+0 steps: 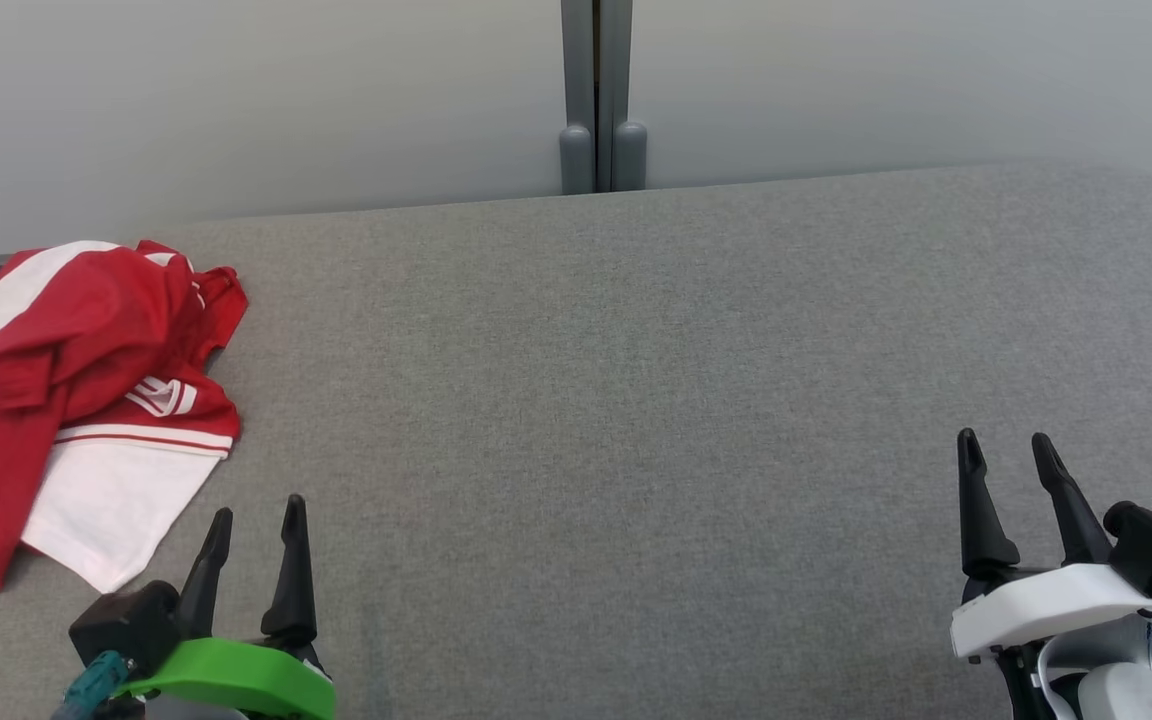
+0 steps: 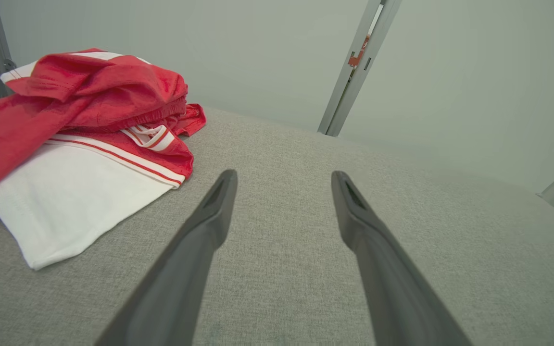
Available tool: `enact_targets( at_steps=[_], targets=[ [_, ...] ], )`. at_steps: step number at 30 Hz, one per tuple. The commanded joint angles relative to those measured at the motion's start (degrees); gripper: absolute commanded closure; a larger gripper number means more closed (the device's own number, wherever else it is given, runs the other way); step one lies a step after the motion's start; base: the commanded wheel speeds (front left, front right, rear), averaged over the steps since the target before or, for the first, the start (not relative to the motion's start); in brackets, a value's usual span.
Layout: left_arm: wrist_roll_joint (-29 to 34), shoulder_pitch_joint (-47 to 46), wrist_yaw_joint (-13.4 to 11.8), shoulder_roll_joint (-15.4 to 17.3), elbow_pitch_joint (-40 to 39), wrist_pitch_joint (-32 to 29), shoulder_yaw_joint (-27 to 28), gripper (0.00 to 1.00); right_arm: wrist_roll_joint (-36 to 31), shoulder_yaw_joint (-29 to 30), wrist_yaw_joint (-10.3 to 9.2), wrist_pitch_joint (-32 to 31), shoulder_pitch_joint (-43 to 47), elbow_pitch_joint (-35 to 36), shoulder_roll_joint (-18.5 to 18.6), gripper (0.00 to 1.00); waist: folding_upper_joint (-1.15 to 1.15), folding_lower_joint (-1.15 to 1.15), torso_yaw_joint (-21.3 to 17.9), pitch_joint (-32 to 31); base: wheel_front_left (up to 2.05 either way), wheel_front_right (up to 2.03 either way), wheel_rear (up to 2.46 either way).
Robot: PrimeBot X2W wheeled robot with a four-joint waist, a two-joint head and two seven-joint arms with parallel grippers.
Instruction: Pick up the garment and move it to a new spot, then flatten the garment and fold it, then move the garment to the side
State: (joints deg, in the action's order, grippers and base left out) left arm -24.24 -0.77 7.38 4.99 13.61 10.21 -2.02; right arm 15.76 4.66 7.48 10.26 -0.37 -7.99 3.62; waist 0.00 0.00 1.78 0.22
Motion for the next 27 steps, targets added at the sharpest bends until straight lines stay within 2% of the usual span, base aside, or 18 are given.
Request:
enact_targets(
  at_steps=[1,27],
  targets=[
    [1.5,0.3,0.1,0.7,0.1,0.6,-0.1,0.0,-1.8,0.2,0.02,0.6,0.0,0.3,0.1,0.0,0.0,0.0,0.0,0.0,0.0,0.0,0.0],
    [11.2,1.2,0.2,1.6,3.0,3.6,-1.5,0.0,-13.3,1.6,0.02,3.7,1.5,0.3,-0.5,0.0,0.0,0.0,0.6,-0.1,0.0,0.0,0.0]
  ],
)
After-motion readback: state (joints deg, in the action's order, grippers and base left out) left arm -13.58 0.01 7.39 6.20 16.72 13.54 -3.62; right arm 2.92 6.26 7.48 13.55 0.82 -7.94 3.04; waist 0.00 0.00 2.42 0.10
